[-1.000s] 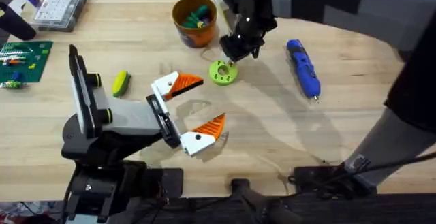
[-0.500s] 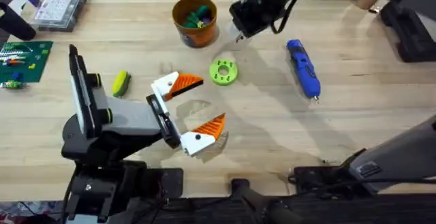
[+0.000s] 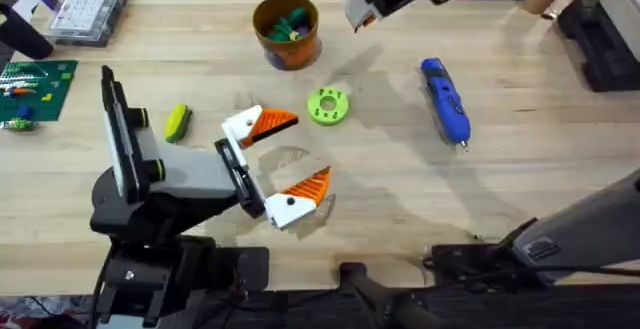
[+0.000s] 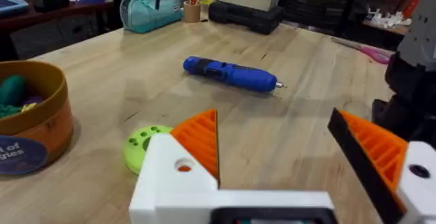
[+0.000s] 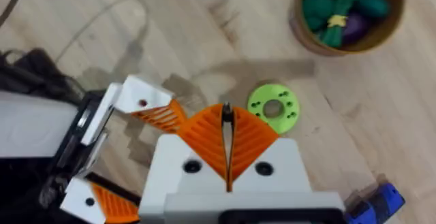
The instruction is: Pick up the gripper from the table and insert it into the empty holder that is missing its gripper. Then pick up a screw, insert it into the mounting hole, and use the screwdriver to tighten it. Finally, clean up the table by picking up the vegetable and placing it into the bucket.
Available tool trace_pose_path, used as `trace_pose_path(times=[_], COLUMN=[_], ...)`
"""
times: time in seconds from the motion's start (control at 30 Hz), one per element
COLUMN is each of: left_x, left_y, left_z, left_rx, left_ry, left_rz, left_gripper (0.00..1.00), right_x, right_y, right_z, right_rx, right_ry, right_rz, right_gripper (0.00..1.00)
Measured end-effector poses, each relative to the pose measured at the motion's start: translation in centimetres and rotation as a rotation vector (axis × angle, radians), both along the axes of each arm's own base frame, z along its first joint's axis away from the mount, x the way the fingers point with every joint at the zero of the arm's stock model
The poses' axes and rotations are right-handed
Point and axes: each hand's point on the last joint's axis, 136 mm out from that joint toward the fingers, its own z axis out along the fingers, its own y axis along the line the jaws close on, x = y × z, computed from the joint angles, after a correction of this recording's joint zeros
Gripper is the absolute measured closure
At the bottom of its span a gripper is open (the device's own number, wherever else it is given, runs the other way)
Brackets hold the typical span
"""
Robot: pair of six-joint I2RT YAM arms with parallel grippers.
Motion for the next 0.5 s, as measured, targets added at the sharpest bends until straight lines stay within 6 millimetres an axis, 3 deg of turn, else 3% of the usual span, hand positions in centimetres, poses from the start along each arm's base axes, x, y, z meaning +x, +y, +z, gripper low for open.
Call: trace_pose_path(times=[0.2, 0.5], left_x=[0.0, 0.0], left_y=[0.0, 0.0], left_z=[0.0, 0.0], left_rx=[0.000, 0.000], left_ry=[0.000, 0.000], left_rz=[0.000, 0.000], left_gripper=[0.009, 0.009], right_x=[-0.5, -2.4], right_y=[0.7, 4.4], right_z=[1.0, 3.6], right_rx=[0.007, 0.041], right_ry=[-0.016, -0.073], right_rz=[0.025, 0.142], right_gripper=[0.995, 0.995])
